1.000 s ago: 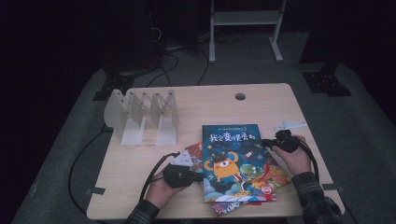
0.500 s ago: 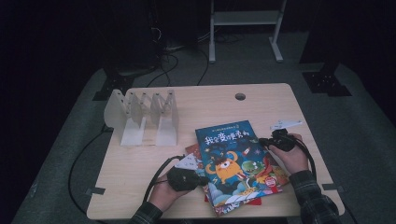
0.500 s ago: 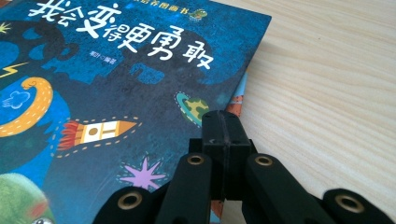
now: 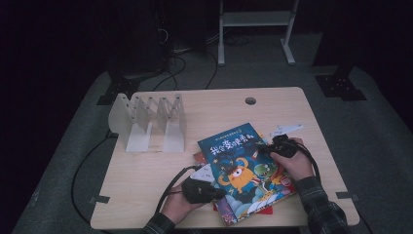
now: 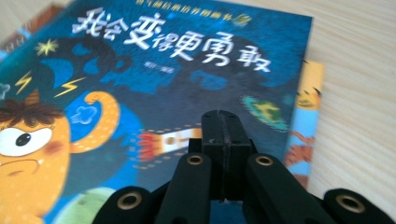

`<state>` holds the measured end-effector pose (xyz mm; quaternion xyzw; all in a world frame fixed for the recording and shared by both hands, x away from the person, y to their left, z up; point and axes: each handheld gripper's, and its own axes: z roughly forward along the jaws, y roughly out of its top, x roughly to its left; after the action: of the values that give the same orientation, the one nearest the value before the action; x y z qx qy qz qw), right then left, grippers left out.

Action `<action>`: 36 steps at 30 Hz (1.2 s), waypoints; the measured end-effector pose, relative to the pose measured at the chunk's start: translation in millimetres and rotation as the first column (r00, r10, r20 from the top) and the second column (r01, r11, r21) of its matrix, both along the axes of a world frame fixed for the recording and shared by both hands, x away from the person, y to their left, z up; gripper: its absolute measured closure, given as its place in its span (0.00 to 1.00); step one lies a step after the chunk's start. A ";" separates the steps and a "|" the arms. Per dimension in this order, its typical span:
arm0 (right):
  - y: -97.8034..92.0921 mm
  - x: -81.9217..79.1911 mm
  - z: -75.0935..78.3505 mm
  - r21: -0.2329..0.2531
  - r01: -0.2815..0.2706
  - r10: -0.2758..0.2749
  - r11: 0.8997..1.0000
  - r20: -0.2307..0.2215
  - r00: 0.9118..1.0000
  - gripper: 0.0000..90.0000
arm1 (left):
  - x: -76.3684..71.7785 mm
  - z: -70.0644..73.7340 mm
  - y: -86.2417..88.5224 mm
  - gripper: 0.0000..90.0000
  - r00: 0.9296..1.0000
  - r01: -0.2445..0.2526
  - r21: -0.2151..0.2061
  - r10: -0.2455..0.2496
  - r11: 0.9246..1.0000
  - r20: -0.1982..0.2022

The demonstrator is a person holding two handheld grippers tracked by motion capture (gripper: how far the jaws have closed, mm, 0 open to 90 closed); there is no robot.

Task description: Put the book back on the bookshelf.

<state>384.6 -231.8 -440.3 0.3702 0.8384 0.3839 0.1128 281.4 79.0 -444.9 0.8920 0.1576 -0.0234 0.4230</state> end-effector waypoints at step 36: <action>-11.0 3.7 -10.0 0.054 0.061 -0.060 0.997 -0.026 0.998 0.30 | 65.7 19.7 44.8 0.10 0.943 -0.297 -0.027 0.298 0.954 0.145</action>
<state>388.3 -242.8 -450.3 0.4030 0.8173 0.3985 0.1040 347.1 123.8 -425.2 0.8561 0.2586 0.1066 0.4345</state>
